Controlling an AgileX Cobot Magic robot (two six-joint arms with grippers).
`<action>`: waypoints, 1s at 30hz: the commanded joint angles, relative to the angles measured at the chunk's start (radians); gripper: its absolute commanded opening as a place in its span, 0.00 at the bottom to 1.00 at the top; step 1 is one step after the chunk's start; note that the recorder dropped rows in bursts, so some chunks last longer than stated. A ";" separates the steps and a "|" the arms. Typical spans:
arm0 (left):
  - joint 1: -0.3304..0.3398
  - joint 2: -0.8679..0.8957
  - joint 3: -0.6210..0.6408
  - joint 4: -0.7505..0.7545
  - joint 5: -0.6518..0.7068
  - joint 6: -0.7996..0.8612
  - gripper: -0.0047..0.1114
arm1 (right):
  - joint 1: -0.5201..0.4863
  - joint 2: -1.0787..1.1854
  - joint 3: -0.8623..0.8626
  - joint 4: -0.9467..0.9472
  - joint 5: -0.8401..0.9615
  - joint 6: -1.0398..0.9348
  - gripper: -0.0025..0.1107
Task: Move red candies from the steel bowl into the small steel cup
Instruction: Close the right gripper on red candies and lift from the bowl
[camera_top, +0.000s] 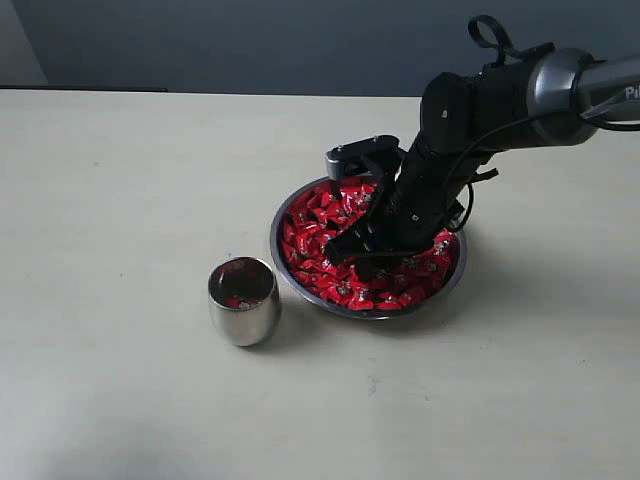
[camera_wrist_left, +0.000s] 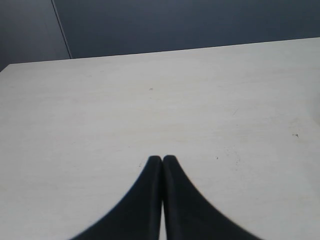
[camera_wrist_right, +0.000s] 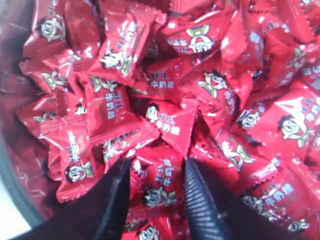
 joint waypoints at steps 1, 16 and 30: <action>-0.005 -0.005 0.002 0.002 -0.010 -0.002 0.04 | 0.000 0.000 0.001 0.002 0.002 0.001 0.34; -0.005 -0.005 0.002 0.002 -0.010 -0.002 0.04 | 0.019 0.034 0.009 -0.002 -0.012 0.002 0.19; -0.005 -0.005 0.002 0.002 -0.010 -0.002 0.04 | 0.019 -0.036 0.005 -0.008 -0.015 0.002 0.03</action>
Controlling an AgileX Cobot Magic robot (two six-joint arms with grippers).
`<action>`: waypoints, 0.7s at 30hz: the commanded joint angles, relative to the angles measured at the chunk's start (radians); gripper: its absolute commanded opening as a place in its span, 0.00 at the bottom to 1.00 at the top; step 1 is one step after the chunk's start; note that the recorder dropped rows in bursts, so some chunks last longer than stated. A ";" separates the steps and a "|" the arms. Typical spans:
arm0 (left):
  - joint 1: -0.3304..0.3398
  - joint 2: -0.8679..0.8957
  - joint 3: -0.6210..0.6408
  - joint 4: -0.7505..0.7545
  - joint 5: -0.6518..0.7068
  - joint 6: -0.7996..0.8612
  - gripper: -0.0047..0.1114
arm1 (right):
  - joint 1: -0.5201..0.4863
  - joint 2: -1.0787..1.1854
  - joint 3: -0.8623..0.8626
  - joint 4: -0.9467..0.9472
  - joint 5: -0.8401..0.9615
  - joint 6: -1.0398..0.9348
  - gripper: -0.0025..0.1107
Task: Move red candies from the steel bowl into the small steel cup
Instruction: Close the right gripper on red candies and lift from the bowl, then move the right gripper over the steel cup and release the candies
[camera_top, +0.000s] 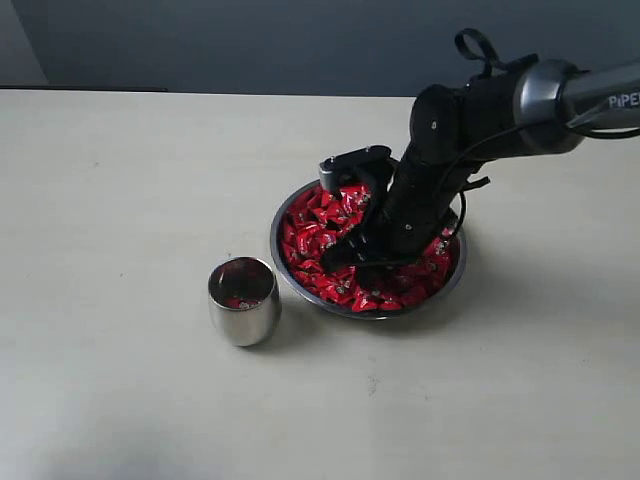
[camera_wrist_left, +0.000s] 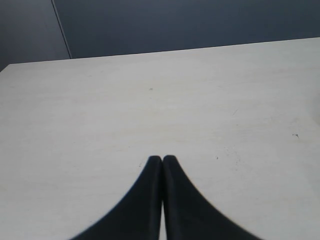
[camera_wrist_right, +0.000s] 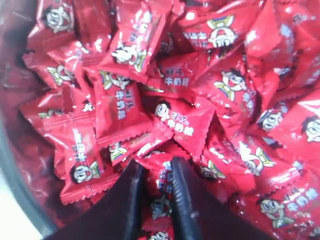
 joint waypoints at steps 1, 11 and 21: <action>-0.005 -0.005 0.002 0.002 -0.010 -0.002 0.04 | -0.002 -0.057 -0.001 -0.014 -0.008 -0.002 0.03; -0.005 -0.005 0.002 0.002 -0.010 -0.002 0.04 | -0.002 -0.141 -0.018 0.029 0.014 0.004 0.03; -0.005 -0.005 0.002 0.002 -0.010 -0.002 0.04 | 0.050 -0.188 -0.018 0.431 -0.002 -0.347 0.03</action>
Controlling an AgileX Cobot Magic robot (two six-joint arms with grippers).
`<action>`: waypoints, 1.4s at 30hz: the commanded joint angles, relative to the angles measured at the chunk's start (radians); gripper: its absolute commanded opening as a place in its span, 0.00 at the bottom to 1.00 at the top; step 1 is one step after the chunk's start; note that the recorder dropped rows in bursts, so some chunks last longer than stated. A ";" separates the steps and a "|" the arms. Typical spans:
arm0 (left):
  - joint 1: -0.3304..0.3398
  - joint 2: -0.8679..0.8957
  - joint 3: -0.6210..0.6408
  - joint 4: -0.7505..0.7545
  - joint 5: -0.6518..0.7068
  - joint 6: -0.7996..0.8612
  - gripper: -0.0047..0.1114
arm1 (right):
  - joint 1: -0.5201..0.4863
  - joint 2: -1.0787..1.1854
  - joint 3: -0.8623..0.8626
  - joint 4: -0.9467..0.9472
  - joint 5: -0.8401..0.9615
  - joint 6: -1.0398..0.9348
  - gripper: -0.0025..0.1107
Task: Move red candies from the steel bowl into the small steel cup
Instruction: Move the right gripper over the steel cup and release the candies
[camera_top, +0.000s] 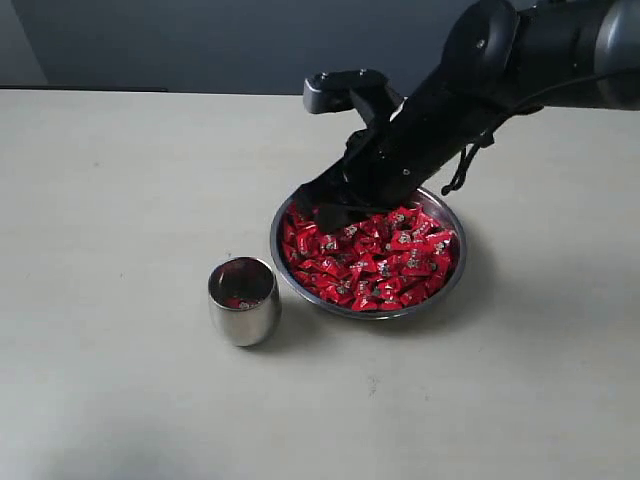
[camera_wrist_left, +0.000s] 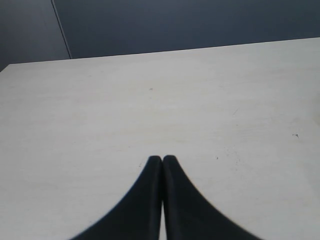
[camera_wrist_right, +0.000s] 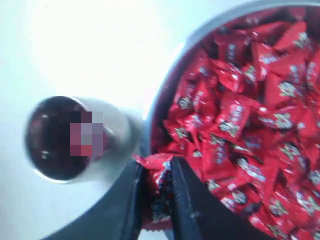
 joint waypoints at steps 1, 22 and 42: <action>-0.005 -0.005 0.002 0.002 -0.010 -0.002 0.04 | 0.054 -0.011 -0.007 0.156 -0.025 -0.138 0.03; -0.005 -0.005 0.002 0.002 -0.010 -0.002 0.04 | 0.197 0.119 -0.097 0.082 -0.079 -0.128 0.03; -0.005 -0.005 0.002 0.002 -0.010 -0.002 0.04 | 0.197 0.122 -0.097 0.069 -0.049 -0.094 0.35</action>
